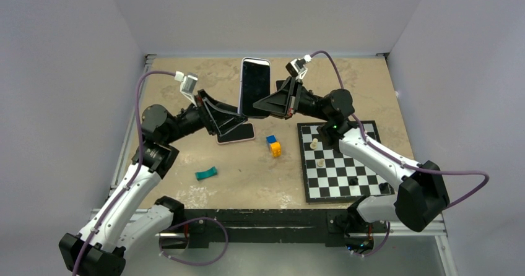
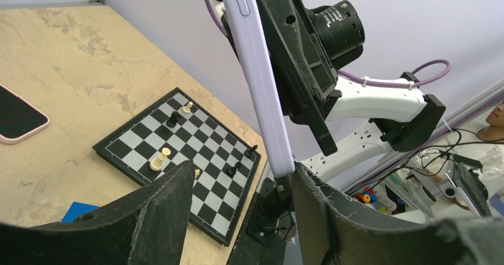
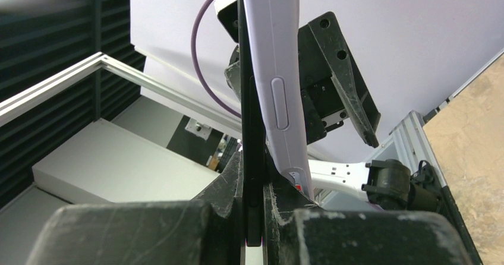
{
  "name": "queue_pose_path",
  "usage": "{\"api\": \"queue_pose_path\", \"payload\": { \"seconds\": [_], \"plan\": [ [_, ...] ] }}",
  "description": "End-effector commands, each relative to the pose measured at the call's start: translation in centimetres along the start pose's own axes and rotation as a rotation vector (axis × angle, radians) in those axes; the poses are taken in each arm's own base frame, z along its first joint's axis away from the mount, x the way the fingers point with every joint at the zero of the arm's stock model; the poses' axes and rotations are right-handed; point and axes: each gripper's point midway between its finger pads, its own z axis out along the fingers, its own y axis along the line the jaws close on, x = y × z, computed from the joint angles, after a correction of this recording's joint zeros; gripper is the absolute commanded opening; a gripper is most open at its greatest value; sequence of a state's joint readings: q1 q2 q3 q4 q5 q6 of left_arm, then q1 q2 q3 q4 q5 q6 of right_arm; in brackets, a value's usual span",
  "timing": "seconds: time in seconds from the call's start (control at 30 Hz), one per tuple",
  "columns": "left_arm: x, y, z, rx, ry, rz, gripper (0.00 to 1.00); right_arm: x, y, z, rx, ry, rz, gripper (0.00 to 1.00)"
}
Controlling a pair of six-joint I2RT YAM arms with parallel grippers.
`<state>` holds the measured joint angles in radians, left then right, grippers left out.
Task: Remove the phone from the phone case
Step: Remove the phone case from the phone, then place the phone case at the center of the board.
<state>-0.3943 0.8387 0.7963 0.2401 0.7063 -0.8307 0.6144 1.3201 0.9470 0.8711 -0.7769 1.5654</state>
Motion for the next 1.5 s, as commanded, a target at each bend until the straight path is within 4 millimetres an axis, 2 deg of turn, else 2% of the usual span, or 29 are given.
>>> {"api": "queue_pose_path", "payload": {
  "seconds": [0.0, 0.07, 0.13, 0.17, 0.23, 0.3, 0.33, 0.37, 0.4, 0.43, 0.57, 0.6, 0.63, 0.77, 0.9, 1.03, 1.1, 1.2, 1.23, 1.27, 1.33, 1.47],
  "plan": [
    [-2.7, 0.1, 0.8, -0.043, -0.077, -0.015, 0.66, 0.8, 2.9, 0.6, -0.076, 0.022, -0.100, 0.00],
    [-3.1, 0.0, 1.2, -0.038, -0.078, -0.036, 0.65, 0.7, 2.3, 0.7, -0.056, 0.018, -0.101, 0.00],
    [-3.3, 0.1, 1.5, -0.041, -0.085, -0.060, 0.55, 0.7, 1.8, 0.7, -0.041, 0.017, -0.103, 0.00],
    [-3.4, 0.3, 1.6, -0.044, -0.085, -0.067, 0.46, 0.7, 1.6, 0.7, -0.036, 0.017, -0.101, 0.00],
    [-3.3, 1.0, 1.8, -0.075, -0.074, -0.082, 0.22, 0.7, 1.5, 0.8, -0.025, 0.016, -0.109, 0.00],
    [-2.1, 3.3, 1.4, -0.202, -0.041, -0.132, 0.01, 0.6, 1.3, 0.8, 0.001, 0.011, -0.136, 0.00],
    [-0.9, 5.3, 0.8, -0.308, -0.009, -0.164, 0.00, 0.5, 1.0, 0.8, 0.029, 0.008, -0.152, 0.00],
    [-0.3, 8.0, -0.4, -0.469, -0.016, -0.186, 0.00, 0.3, 0.9, 0.8, 0.058, -0.001, -0.185, 0.00],
    [1.1, 10.4, -1.9, -0.623, 0.010, -0.225, 0.00, 0.1, 0.8, 0.7, 0.096, -0.003, -0.212, 0.00],
    [2.2, 12.0, -3.1, -0.716, 0.032, -0.244, 0.00, -0.2, 0.8, 0.5, 0.129, -0.012, -0.249, 0.00],
    [7.2, 14.0, -3.5, -0.675, 0.073, -0.291, 0.00, -3.1, -0.1, -1.5, 0.310, -0.100, -0.372, 0.00],
    [9.5, 14.6, -3.9, -0.664, 0.095, -0.310, 0.00, -4.1, -0.5, -2.4, 0.340, -0.119, -0.392, 0.00],
    [11.0, 14.6, -4.1, -0.652, 0.111, -0.312, 0.00, -5.1, -0.8, -3.3, 0.358, -0.136, -0.403, 0.00],
    [15.7, 15.1, -5.7, -0.661, 0.130, -0.366, 0.00, -9.5, -3.8, -8.1, 0.458, -0.196, -0.418, 0.00],
    [18.3, 15.7, -6.1, -0.608, 0.088, -0.437, 0.00, -13.8, -7.2, -12.8, 0.565, -0.241, -0.417, 0.00],
    [20.8, 16.1, -5.7, -0.562, 0.117, -0.518, 0.00, -20.3, -12.4, -19.3, 0.856, -0.279, -0.448, 0.00],
    [22.0, 16.2, -5.6, -0.544, 0.118, -0.562, 0.00, -24.1, -15.2, -23.8, 1.040, -0.304, -0.456, 0.00],
    [23.6, 16.3, -5.5, -0.529, 0.145, -0.605, 0.00, -27.9, -18.0, -28.4, 1.129, -0.314, -0.411, 0.00],
    [24.1, 16.2, -5.6, -0.525, 0.156, -0.621, 0.00, -28.9, -19.7, -30.0, 1.128, -0.332, -0.362, 0.00],
    [24.6, 16.2, -5.7, -0.526, 0.167, -0.633, 0.00, -29.8, -20.5, -31.8, 1.133, -0.355, -0.324, 0.00],
    [25.6, 16.1, -6.1, -0.531, 0.196, -0.648, 0.00, -31.2, -22.0, -33.9, 1.134, -0.378, -0.278, 0.00],
    [27.1, 15.7, -6.9, -0.528, 0.248, -0.678, 0.00, -32.2, -25.3, -37.2, 1.136, -0.423, -0.173, 0.00]
  ]
}}
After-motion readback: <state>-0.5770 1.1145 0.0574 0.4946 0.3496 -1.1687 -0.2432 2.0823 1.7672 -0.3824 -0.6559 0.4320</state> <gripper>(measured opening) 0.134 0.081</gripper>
